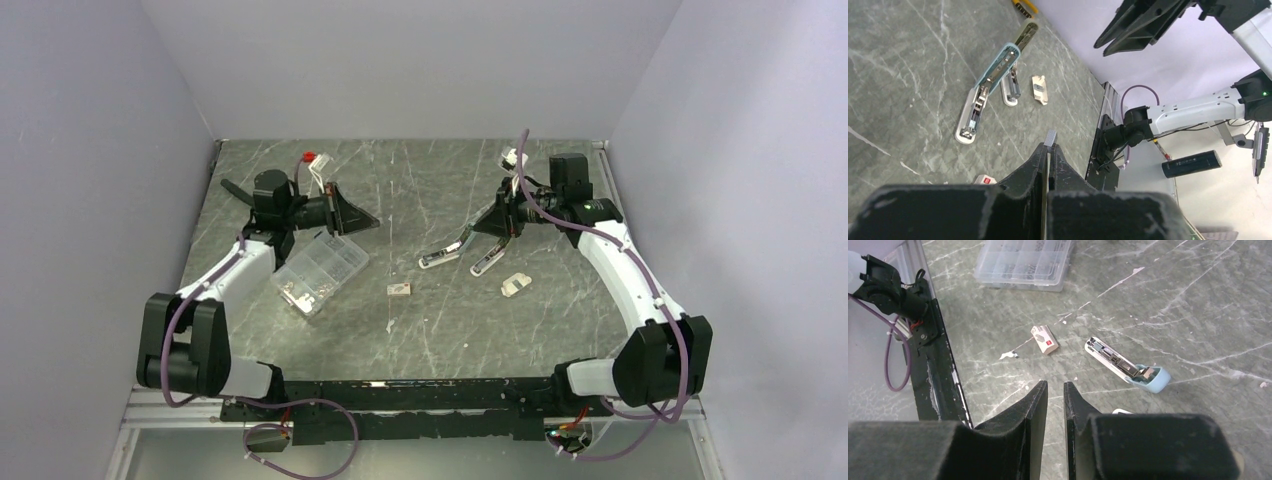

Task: Load the staples into the stapler
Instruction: Pick up the staple from the center of the board.

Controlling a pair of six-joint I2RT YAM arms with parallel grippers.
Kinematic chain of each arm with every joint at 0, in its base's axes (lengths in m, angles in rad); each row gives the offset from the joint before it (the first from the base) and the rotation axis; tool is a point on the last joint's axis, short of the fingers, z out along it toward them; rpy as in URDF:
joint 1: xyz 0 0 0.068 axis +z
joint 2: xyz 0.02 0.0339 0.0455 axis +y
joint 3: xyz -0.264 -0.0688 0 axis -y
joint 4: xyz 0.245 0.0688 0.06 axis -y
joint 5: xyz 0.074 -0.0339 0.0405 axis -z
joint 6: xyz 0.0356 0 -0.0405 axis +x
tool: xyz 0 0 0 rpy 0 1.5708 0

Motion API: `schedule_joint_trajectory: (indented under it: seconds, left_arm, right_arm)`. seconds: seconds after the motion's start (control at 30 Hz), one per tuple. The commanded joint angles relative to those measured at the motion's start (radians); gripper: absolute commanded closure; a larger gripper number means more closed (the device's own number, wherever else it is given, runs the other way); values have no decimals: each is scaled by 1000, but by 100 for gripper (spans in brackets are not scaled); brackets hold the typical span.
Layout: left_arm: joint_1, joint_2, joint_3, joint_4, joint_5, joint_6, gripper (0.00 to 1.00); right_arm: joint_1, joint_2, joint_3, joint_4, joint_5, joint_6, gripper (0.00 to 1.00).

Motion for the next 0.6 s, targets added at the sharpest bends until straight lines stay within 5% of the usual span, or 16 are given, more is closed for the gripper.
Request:
schedule_joint_trajectory:
  seconds: [0.0, 0.27, 0.57]
  left_arm:
    - [17, -76, 5, 57, 2, -47, 97]
    - [27, -84, 55, -107, -155, -113, 97]
    - [-13, 37, 92, -154, -152, -185, 97]
  right_arm:
    - [-3, -27, 42, 26, -11, 18, 78]
    - [-4, -44, 12, 51, -9, 32, 78]
    - [-4, -57, -51, 70, -1, -25, 79]
